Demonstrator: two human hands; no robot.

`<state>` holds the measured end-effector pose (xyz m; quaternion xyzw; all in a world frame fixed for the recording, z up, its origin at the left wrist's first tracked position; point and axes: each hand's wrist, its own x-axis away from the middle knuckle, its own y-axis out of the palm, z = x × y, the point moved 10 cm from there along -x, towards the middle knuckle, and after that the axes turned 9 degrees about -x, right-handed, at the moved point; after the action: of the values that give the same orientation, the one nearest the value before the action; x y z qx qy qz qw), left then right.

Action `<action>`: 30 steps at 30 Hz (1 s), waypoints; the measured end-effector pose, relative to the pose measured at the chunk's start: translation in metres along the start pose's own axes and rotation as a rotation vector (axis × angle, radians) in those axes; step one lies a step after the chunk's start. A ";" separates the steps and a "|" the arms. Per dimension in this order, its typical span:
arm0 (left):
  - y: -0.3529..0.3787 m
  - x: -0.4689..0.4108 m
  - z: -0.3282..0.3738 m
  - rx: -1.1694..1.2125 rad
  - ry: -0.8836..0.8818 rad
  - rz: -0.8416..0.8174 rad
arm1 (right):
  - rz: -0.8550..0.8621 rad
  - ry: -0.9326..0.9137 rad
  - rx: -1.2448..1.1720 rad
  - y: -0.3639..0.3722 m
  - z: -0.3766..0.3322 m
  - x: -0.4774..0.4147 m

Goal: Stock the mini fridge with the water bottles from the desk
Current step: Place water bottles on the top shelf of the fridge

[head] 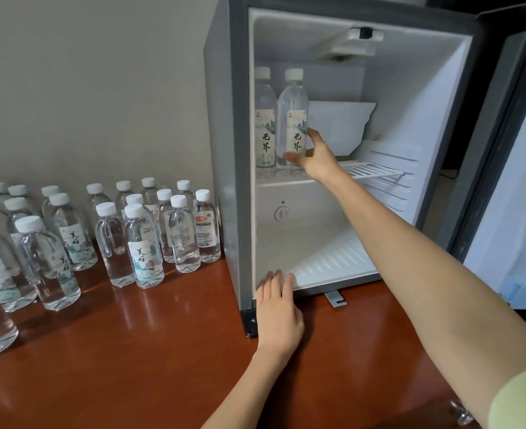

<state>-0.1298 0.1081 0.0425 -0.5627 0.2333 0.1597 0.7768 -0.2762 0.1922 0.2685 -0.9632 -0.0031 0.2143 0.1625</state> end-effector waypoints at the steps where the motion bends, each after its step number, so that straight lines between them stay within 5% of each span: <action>1: 0.000 0.000 0.000 0.004 0.000 -0.001 | 0.002 -0.003 0.001 0.000 0.000 0.000; 8: -0.002 0.001 0.001 0.028 0.005 -0.013 | 0.097 -0.098 0.101 -0.003 -0.002 0.013; 16: -0.010 0.011 0.001 0.088 0.020 -0.014 | 0.302 -0.267 -0.325 -0.031 0.020 0.098; 21: -0.030 0.027 -0.007 0.247 -0.020 0.052 | 0.393 -0.088 -0.381 -0.022 0.104 0.170; 30: -0.066 0.065 -0.064 0.351 -0.261 0.125 | 0.187 0.182 -0.465 0.070 0.159 0.241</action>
<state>-0.0531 0.0259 0.0437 -0.3780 0.1894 0.2357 0.8750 -0.1274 0.1935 0.0113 -0.9860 0.0515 0.1343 -0.0839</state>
